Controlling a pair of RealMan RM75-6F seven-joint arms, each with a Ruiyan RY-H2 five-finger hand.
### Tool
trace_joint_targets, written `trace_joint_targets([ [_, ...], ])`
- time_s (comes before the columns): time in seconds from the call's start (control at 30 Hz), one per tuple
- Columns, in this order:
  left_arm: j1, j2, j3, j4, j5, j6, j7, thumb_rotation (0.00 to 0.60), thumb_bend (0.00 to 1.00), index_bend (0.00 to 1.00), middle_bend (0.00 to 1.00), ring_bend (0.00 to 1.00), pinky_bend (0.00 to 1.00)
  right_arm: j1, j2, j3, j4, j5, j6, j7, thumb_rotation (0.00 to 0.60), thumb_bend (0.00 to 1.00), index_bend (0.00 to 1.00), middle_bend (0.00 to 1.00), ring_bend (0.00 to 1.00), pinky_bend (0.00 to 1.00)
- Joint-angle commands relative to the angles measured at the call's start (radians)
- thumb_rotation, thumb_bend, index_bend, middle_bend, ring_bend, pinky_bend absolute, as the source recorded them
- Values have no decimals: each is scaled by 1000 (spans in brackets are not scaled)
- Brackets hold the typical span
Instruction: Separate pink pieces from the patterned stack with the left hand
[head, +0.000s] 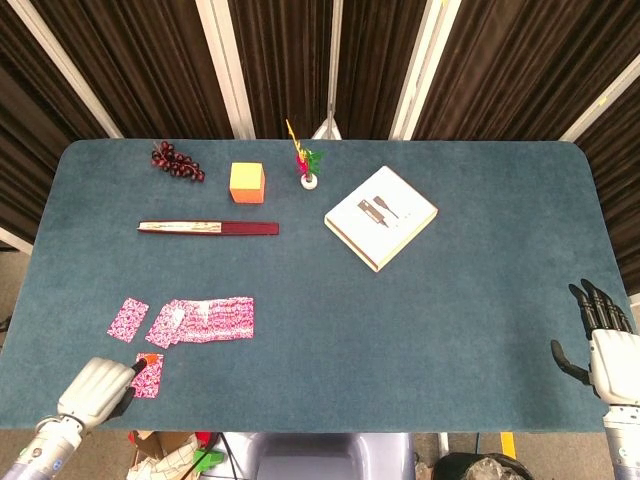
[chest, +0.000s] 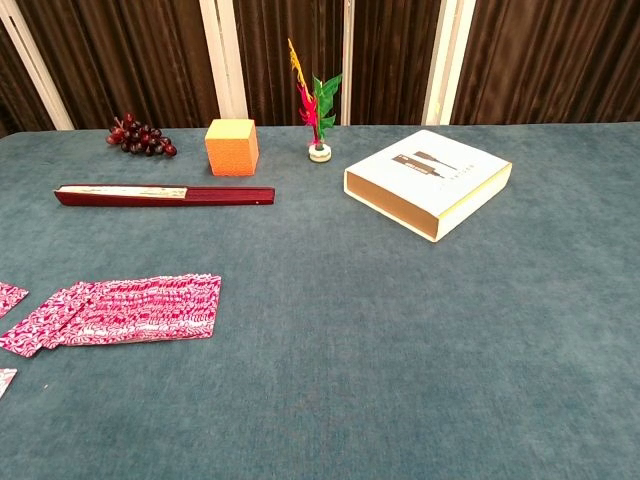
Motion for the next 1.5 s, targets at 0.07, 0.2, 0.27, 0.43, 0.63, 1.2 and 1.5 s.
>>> trace_joint_targets([
  [0.07,1,30,-29,-24,-9,9,-8,600,751,203,881,735,771,0,2,0,-2,2,-2,1,600,389,82,58,85,165],
  [0.2,-36,29,-73,-18,-72,-49,-1,600,751,203,884,739,774,-1,6,0,-2,4,-3,6,600,388,81,58,85,165],
  [0.27,-59,24,-97,-9,-126,-85,17,600,751,204,885,739,774,-2,8,1,-1,5,-2,9,600,389,82,58,85,165],
  [0.43,-100,9,-151,2,-232,-132,37,600,752,203,885,739,774,-3,11,0,5,6,-5,19,600,388,82,59,85,165],
  [0.63,-143,-5,-188,28,-327,-194,35,600,752,205,885,739,774,-1,5,-1,6,3,-7,19,600,388,82,59,85,165],
  [1.2,-231,-89,-213,122,-527,-297,72,600,751,205,885,739,774,-1,1,3,-3,11,-6,10,600,388,82,60,85,165],
  [1.5,-269,-125,-205,151,-574,-314,91,600,752,209,885,739,774,-1,3,4,-3,12,-7,16,600,388,82,60,85,165],
])
